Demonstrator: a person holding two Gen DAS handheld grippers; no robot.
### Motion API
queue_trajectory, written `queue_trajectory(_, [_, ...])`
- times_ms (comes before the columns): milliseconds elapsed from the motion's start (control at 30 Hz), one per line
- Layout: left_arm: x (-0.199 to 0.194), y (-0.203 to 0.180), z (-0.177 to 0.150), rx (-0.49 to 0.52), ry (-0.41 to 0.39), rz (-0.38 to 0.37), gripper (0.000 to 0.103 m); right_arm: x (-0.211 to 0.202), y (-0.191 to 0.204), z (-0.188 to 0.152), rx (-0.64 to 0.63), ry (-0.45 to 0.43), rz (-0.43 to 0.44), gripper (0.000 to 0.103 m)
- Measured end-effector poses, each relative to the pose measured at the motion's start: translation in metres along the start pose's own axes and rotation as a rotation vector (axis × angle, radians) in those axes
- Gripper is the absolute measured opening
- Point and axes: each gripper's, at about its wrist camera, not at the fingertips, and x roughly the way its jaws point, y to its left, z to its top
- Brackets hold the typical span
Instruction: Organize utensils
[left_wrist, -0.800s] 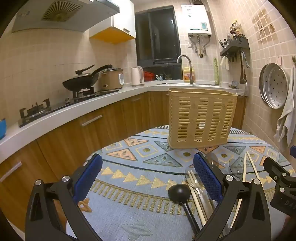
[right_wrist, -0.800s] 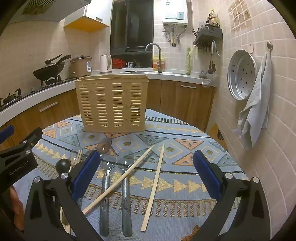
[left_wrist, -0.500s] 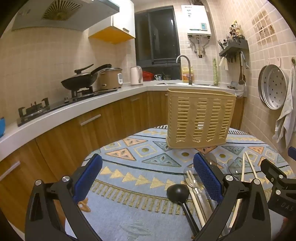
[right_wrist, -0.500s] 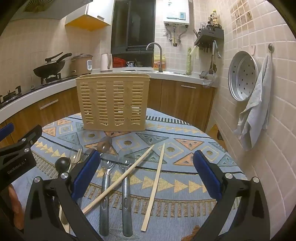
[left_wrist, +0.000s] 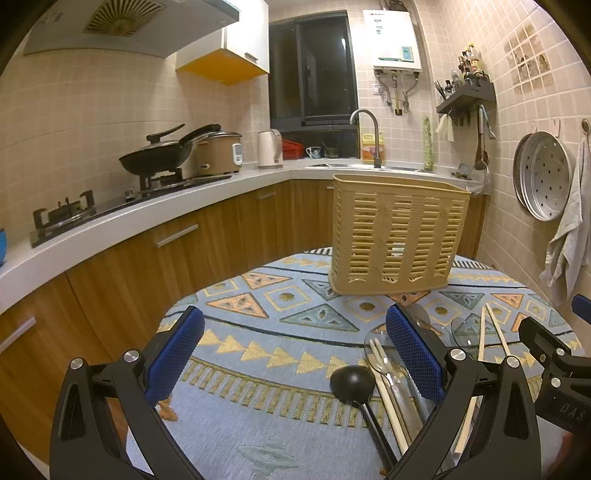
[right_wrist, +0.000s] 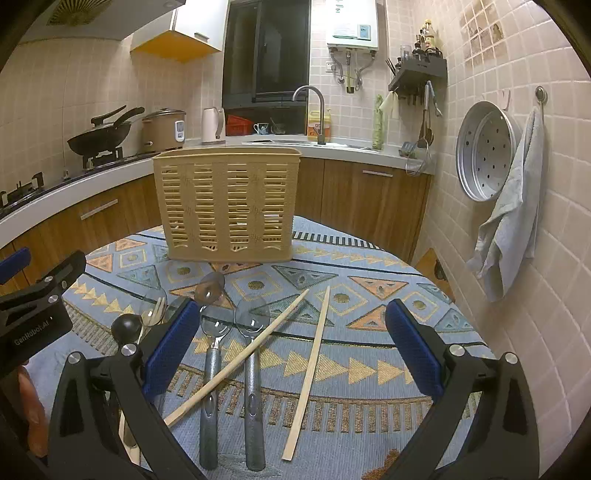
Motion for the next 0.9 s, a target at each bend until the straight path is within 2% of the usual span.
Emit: queue_trajectory(900, [-0.0046, -0.0012, -0.0014, -0.003, -0.005, -0.021, 0.096, -0.0044, 0.0028, -0.0002, -0.011, -0.018, -0.004, 0.096])
